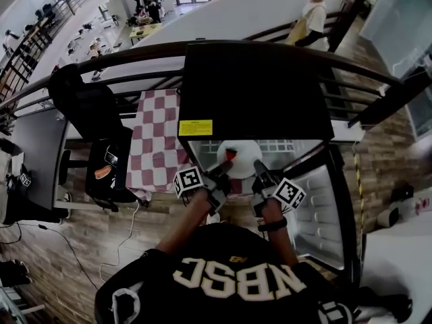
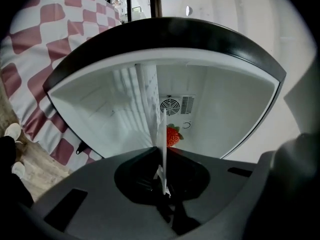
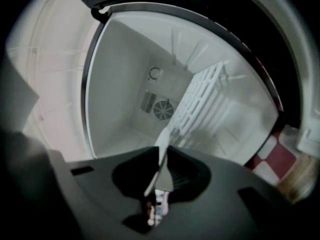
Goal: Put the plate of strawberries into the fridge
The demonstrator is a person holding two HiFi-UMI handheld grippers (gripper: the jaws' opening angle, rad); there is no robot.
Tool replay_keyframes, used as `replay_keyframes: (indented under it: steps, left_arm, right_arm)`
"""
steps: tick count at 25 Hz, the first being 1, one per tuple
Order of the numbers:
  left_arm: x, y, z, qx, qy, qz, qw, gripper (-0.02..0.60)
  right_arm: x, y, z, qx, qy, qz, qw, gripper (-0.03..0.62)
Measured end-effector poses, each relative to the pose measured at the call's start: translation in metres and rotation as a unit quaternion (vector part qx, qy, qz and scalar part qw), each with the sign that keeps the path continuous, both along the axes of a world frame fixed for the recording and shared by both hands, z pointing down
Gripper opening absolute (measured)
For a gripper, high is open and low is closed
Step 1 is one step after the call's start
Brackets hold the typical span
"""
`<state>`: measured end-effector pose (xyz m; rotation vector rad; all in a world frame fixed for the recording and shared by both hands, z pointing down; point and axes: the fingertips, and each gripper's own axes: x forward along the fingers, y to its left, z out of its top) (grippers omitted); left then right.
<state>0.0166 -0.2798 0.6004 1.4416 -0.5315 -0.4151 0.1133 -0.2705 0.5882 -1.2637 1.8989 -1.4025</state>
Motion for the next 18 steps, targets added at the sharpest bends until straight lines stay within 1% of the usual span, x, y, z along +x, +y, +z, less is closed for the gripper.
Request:
replay_keyframes:
  steps: [2, 5, 7, 9, 10, 11, 14, 18]
  left_arm:
    - [-0.001, -0.007, 0.006, 0.0, -0.003, -0.005, 1.0, 0.035]
    - [-0.001, -0.014, 0.006, -0.013, 0.005, -0.017, 0.9998, 0.035]
    - [-0.002, -0.019, 0.009, -0.019, 0.005, -0.024, 0.9995, 0.035]
    - [-0.003, -0.023, 0.014, -0.02, 0.0, -0.028, 0.9994, 0.035]
    - [-0.003, -0.025, 0.015, -0.019, -0.005, -0.028, 0.9994, 0.035]
    - [-0.003, -0.026, 0.015, -0.015, -0.014, -0.027, 0.9994, 0.035]
    - [-0.002, -0.03, 0.015, -0.005, -0.038, -0.023, 0.999, 0.035]
    - [-0.004, -0.035, 0.016, -0.006, -0.036, -0.033, 0.9988, 0.035]
  right_arm:
    - [0.001, -0.007, 0.0, 0.002, 0.004, 0.0, 1.0, 0.051]
    - [0.001, -0.012, 0.004, -0.021, 0.002, 0.008, 1.0, 0.051]
    - [0.0, -0.016, 0.004, -0.022, 0.001, 0.01, 1.0, 0.051]
    - [0.0, -0.02, 0.004, -0.016, 0.002, 0.011, 1.0, 0.051]
    - [0.0, -0.02, 0.006, -0.023, 0.001, 0.014, 1.0, 0.051]
    - [0.001, -0.021, 0.008, -0.025, 0.001, 0.015, 1.0, 0.051]
    - [0.0, -0.026, 0.009, -0.012, 0.004, 0.013, 1.0, 0.051]
    - [0.001, -0.026, 0.012, -0.022, 0.0, 0.023, 0.999, 0.051]
